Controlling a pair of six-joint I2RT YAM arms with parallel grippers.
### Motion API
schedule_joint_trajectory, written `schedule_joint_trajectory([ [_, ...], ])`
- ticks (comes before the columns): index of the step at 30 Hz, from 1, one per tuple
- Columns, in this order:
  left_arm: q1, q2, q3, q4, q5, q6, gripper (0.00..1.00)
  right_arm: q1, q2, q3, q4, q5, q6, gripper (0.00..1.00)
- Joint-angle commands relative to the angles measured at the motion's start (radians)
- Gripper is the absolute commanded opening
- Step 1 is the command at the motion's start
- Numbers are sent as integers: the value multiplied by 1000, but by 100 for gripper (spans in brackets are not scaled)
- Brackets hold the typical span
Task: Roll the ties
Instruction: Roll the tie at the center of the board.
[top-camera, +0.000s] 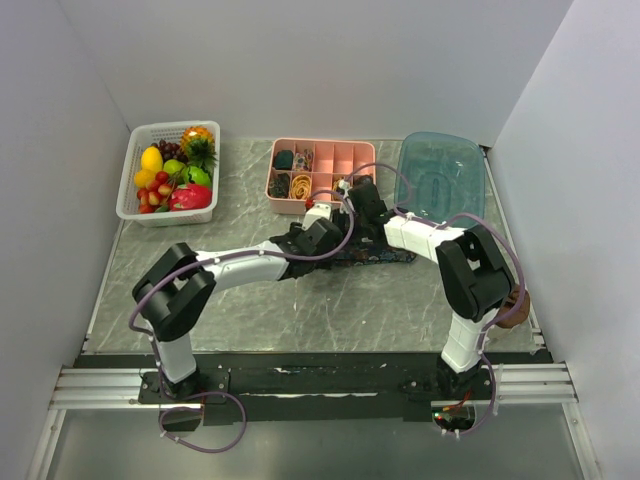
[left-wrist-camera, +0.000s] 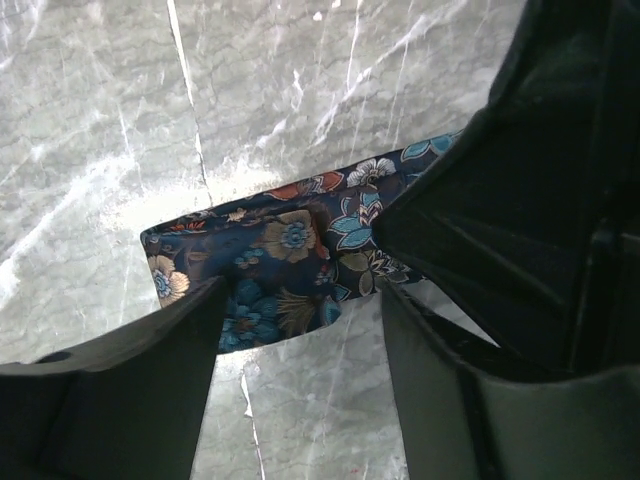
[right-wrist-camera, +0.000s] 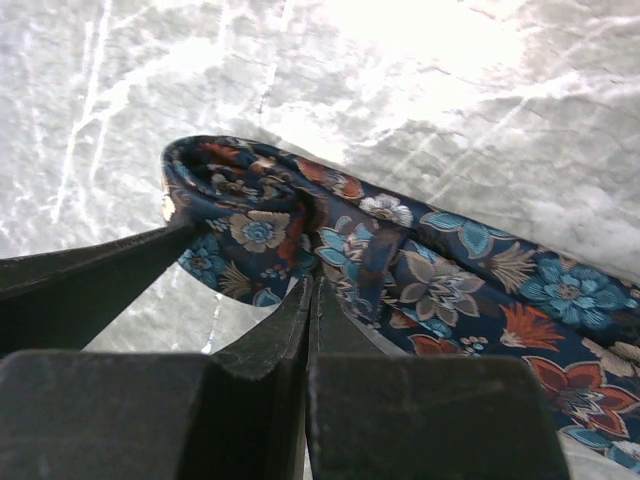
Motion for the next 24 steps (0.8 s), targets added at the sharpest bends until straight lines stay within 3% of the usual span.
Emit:
schedule_joint_trajectory([
  [1, 20, -101, -22, 83, 63, -16, 70, -4, -76, -8, 85, -60, 10, 0],
  [10, 83, -242, -97, 117, 123, -13, 76, -3, -44, 15, 171, -187, 62, 0],
  [16, 168, -333, -192, 147, 204, -30, 78, 8, -17, 51, 148, -189, 62, 0],
  [24, 387, -411, -406, 343, 590, -94, 81, 40, 24, 105, 61, -123, 25, 0],
])
